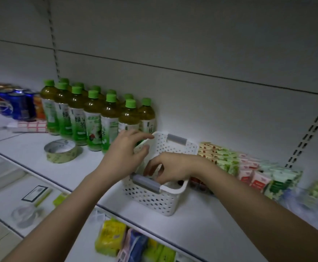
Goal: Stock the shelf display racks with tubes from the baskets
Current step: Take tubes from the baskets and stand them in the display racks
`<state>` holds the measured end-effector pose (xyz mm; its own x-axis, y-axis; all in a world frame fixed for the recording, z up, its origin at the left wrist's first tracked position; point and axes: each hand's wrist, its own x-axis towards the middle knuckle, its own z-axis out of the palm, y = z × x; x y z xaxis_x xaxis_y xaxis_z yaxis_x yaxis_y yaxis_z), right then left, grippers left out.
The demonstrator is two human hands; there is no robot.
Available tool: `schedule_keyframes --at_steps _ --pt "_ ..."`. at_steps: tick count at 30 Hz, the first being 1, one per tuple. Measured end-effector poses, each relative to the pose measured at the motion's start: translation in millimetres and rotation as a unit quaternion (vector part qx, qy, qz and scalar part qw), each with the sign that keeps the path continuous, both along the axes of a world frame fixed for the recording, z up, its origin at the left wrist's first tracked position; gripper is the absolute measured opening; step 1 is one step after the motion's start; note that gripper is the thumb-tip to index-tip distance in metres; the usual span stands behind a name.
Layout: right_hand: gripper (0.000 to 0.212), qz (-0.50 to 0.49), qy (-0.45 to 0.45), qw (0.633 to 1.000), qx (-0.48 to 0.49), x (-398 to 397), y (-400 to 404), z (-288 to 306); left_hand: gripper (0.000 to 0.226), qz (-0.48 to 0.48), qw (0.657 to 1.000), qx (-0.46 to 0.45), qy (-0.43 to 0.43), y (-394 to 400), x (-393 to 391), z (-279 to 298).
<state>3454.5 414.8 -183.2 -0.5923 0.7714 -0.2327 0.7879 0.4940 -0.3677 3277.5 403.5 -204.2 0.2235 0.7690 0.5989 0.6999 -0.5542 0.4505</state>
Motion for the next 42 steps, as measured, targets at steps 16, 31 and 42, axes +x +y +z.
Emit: schedule_keyframes --at_steps 16,31,42 --pt "0.035 -0.156 0.102 0.977 -0.104 -3.0 15.2 2.9 0.022 -0.016 0.998 0.019 -0.053 18.9 -3.6 4.0" --pt "0.017 -0.223 0.514 0.828 -0.003 64.3 13.5 24.5 0.017 0.089 0.900 -0.208 0.373 31.0 55.1 2.5" --pt "0.018 -0.180 0.565 0.805 0.005 80.2 -5.6 36.2 0.015 0.035 0.864 -0.308 0.396 39.1 59.4 -4.6"
